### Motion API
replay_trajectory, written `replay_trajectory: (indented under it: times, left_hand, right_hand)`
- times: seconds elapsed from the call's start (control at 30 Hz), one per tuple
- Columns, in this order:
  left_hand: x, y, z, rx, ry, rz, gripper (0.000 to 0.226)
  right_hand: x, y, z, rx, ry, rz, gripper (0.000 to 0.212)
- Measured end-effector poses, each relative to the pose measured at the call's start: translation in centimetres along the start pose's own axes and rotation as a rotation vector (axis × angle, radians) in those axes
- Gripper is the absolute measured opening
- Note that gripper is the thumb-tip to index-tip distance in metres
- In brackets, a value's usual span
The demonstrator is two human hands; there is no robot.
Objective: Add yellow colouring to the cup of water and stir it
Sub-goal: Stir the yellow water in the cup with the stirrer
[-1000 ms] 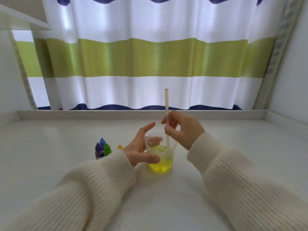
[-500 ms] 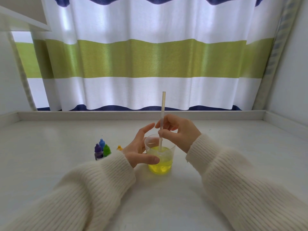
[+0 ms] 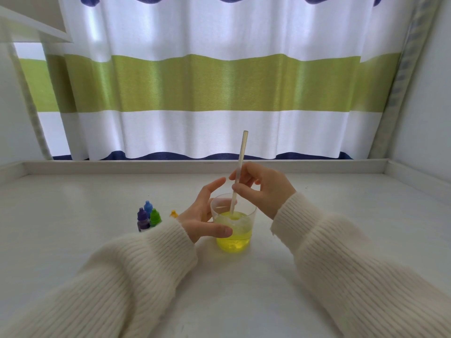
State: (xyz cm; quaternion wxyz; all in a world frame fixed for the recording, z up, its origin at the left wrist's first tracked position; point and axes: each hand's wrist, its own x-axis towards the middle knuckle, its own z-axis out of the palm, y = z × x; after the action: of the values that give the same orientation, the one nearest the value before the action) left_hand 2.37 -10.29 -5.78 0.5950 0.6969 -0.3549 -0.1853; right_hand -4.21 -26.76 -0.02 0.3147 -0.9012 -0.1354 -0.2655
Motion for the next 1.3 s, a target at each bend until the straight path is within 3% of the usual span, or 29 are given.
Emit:
replay_trajectory:
  times: [0.27, 0.87, 1.3]
  left_hand:
    - [-0.1, 0.0, 0.1, -0.023, 0.019, -0.001, 0.091]
    - [-0.1, -0.1, -0.1, -0.017, -0.014, 0.042, 0.093]
    - [-0.2, 0.3, 0.2, -0.010, 0.037, -0.008, 0.092]
  right_hand:
    - [-0.1, 0.2, -0.1, -0.079, 0.030, 0.020, 0.012]
    - [-0.4, -0.8, 0.0, 0.194, -0.036, 0.041, 0.008]
    - [0.0, 0.3, -0.1, -0.077, 0.017, -0.009, 0.009]
